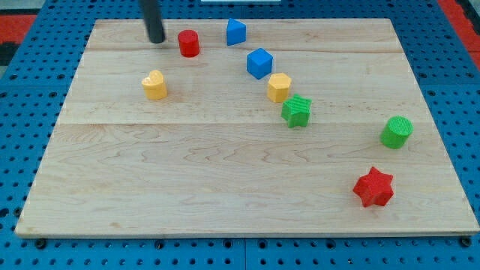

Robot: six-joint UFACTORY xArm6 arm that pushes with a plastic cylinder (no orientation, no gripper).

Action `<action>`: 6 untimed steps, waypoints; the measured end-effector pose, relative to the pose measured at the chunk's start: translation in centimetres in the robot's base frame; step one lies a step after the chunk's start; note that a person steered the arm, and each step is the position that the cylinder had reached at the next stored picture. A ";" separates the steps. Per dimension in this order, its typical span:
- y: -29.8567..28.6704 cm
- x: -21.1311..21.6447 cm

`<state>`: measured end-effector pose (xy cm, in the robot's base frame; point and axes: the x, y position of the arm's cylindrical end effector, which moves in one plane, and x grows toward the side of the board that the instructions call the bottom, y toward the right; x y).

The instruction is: Move the red circle towards the bottom left of the triangle

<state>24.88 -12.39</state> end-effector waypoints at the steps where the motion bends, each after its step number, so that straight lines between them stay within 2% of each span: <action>1: 1.9 0.7; 2: -3.5 1.9; 3: -6.9 7.7; 4: -6.5 13.6; 5: -6.3 13.8; 6: -3.2 13.8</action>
